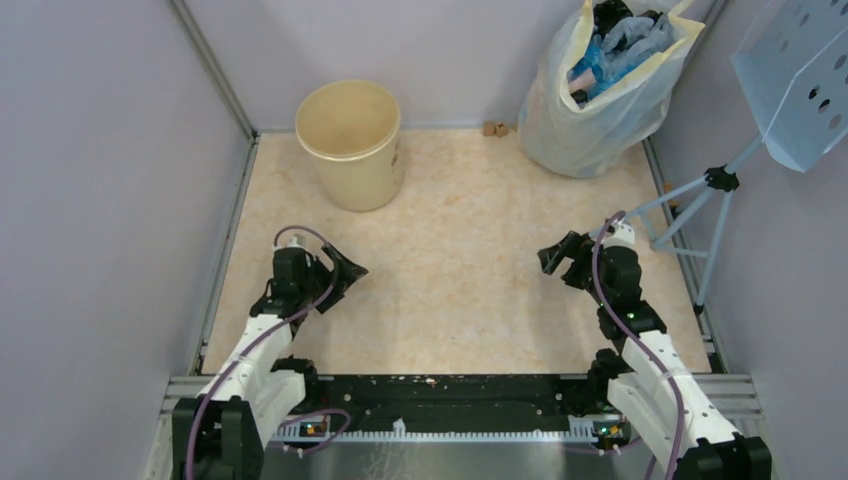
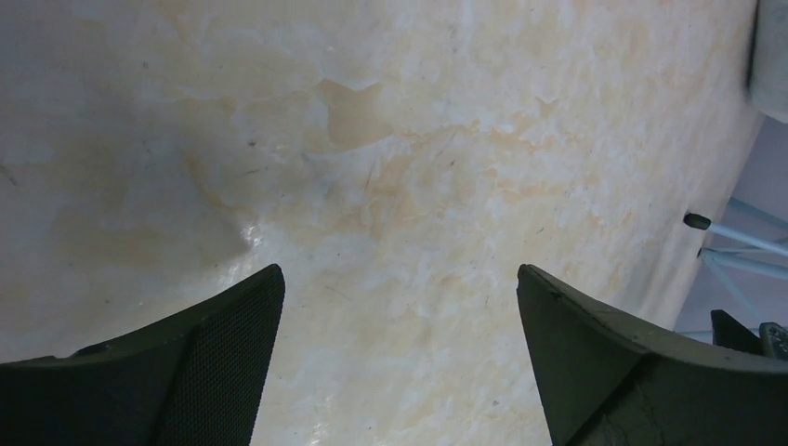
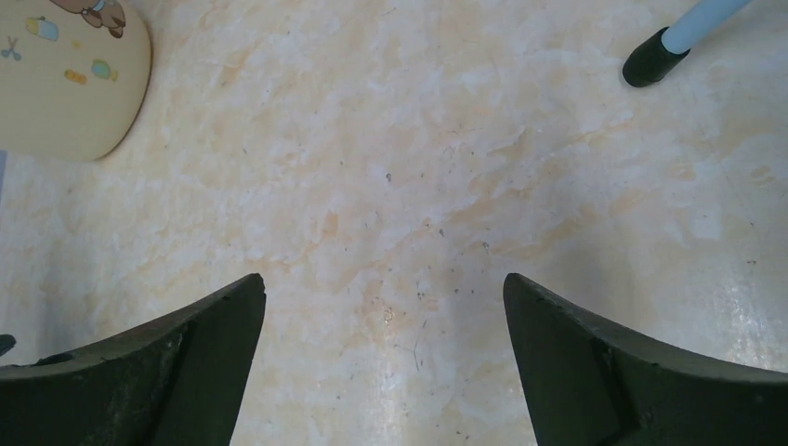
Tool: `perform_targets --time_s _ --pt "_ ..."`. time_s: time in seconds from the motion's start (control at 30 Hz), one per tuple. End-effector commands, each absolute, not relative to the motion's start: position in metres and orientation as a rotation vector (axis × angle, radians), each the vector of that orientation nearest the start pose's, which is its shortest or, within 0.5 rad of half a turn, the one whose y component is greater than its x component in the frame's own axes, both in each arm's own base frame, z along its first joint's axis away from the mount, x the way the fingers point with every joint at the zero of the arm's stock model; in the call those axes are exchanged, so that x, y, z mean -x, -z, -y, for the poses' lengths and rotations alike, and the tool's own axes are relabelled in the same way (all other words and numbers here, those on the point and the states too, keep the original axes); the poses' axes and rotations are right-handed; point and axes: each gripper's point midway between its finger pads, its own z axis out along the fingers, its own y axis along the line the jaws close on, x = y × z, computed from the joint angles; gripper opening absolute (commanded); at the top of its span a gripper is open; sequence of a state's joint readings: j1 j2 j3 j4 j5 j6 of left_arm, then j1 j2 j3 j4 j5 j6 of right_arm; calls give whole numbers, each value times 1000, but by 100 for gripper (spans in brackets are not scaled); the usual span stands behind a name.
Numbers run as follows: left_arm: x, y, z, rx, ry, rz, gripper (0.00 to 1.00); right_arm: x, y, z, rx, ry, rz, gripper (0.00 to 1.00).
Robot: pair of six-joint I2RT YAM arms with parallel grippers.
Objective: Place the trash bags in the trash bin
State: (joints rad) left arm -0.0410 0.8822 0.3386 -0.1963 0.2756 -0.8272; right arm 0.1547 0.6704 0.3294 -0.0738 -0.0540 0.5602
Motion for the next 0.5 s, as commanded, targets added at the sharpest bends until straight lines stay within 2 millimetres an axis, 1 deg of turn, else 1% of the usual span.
perform_targets --time_s 0.0,0.13,0.2,0.23,0.33,0.4,0.47 --pt "-274 -108 84 675 733 -2174 99 -282 -149 -73 -354 -515 -1907 98" --pt "-291 -129 78 678 675 -2175 99 -284 -140 -72 -384 -508 -1933 99" --pt "-301 -138 69 705 605 -2185 99 -285 -141 -72 -389 -502 -1952 99" --pt "-307 -150 63 717 565 -2176 99 -285 -141 -70 -398 -491 -1960 99" --pt "-324 -173 44 774 446 -2133 99 -284 -141 -68 -418 -478 -1980 99" --pt "-335 -192 33 791 390 -2079 99 -283 -143 -71 -409 -495 -1984 99" --pt "-345 -212 27 800 364 -2024 99 -284 -143 -71 -409 -493 -1979 99"
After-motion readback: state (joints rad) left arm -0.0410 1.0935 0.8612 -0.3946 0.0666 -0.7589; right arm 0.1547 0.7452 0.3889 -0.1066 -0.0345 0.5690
